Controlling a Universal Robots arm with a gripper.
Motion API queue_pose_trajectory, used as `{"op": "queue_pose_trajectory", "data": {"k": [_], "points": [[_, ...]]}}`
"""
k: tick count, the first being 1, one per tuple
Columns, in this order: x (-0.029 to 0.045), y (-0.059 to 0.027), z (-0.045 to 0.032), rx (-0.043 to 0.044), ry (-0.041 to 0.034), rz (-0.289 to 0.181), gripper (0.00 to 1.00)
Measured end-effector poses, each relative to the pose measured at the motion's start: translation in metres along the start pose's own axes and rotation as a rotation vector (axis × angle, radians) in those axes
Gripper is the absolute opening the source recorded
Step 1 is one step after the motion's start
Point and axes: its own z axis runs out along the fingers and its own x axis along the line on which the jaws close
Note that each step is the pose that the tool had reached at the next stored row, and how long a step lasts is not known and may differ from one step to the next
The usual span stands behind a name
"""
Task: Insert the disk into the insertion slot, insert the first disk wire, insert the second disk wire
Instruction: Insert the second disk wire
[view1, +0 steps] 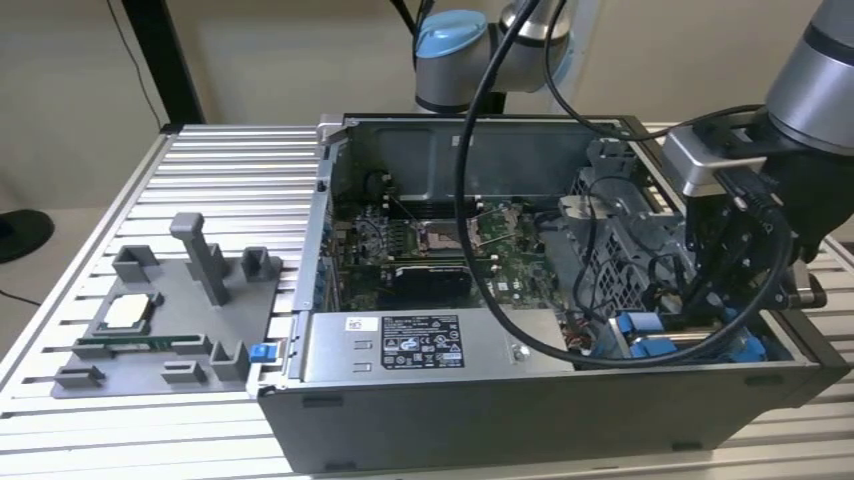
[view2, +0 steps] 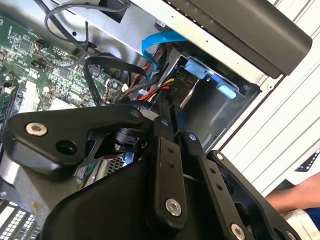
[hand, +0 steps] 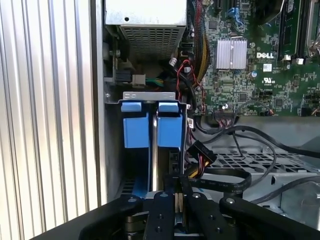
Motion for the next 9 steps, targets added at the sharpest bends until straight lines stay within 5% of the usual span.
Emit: {"op": "queue_pose_trajectory", "data": {"k": [9], "points": [[-0.0011, 0.0003, 0.0035, 0.0002, 0.0049, 0.001, 0.00]]}}
